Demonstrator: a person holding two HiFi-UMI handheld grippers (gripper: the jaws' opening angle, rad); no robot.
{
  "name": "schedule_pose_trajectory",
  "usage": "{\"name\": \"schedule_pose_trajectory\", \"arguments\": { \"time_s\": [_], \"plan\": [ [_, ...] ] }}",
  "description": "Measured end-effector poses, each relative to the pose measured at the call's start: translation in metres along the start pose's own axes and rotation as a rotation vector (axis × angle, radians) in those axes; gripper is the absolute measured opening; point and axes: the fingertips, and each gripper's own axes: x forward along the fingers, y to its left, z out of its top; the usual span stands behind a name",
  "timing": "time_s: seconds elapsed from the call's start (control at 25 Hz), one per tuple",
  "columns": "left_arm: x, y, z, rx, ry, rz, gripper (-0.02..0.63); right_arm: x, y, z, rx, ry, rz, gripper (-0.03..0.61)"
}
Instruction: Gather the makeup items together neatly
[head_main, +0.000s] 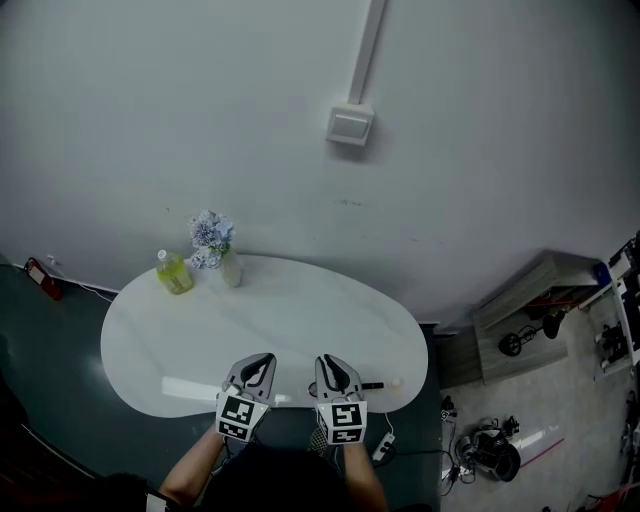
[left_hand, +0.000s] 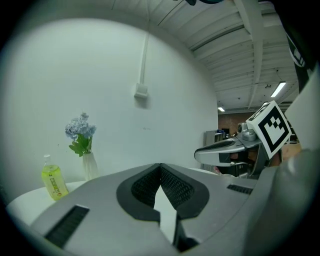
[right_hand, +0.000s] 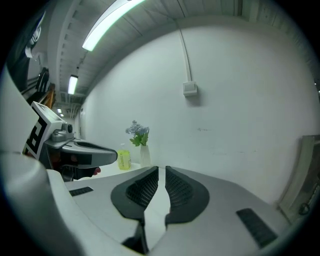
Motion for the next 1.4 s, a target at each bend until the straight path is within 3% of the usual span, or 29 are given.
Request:
{"name": "schedule_pose_trajectory", "arguments": {
  "time_s": [0.24,0.6,1.4],
  "plan": [
    [-0.016,0.004,0.031,0.017,-0.068,0.028,0.018,-0.011,0.004,0.03,-0.024,-0.074,-0.002,0.048],
    [-0.023,0.009,0.046,0.027,-0.108,0.049,0.017,-0.01,0.001,0.049,-0.05,-0.105,-0.001,0.041],
    [-0.02,0.016,0.046,0.012,-0.104,0.049,0.017,-0.009,0.006,0.054,-0.052,-0.109,0.015,0.032]
  ]
}}
